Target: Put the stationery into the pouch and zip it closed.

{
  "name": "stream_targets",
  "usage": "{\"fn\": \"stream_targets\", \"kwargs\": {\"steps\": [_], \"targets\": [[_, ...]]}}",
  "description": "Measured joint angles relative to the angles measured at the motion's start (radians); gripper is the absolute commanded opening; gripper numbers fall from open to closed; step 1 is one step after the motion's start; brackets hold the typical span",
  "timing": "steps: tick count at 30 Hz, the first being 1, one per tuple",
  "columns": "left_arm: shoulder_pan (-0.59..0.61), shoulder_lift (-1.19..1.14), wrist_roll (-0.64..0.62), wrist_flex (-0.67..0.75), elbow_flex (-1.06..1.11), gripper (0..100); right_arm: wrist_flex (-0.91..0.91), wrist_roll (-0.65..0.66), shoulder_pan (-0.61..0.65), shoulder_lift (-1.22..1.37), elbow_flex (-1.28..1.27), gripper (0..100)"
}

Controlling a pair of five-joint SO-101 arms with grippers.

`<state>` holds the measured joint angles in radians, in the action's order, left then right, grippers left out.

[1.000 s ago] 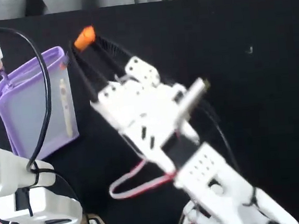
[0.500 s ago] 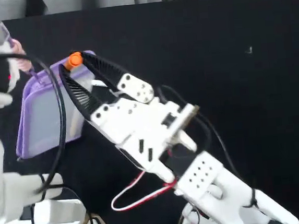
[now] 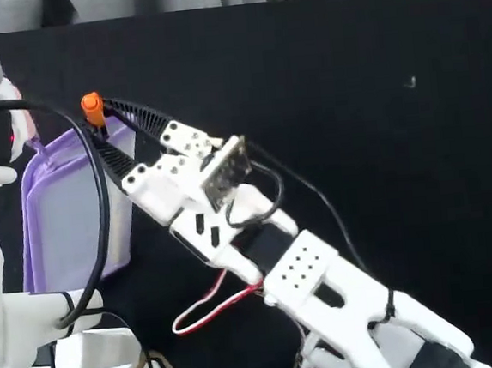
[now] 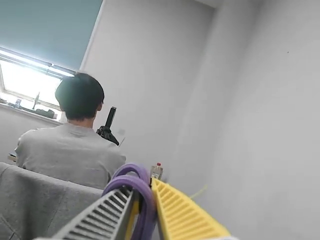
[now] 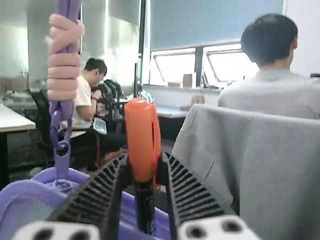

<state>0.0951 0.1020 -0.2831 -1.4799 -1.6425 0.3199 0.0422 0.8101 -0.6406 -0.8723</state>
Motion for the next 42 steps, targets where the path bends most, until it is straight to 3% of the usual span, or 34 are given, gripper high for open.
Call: {"fn": "stream_targets", "kwargs": {"steps": [4,14,26,33,42], "targets": [[0.0,0.0,0.006,0.0,0.0,3,-0.19,-0.048,0.0,0.0,0.101,26.3],[-0.003,0.005,0.009,-0.002,0.0,3,-0.575,-0.025,-0.017,0.0,0.364,26.3],[-0.003,0.011,0.015,-0.097,-0.002,3,-1.125,-0.025,-0.442,-0.212,0.75,26.1],[0.091,0.011,0.015,-0.193,-0.002,3,-1.341,-0.069,-0.585,0.049,0.778,26.1],[0.158,0.011,0.015,-0.262,-0.002,3,-1.347,-0.203,-0.617,0.416,0.773,26.1]]}}
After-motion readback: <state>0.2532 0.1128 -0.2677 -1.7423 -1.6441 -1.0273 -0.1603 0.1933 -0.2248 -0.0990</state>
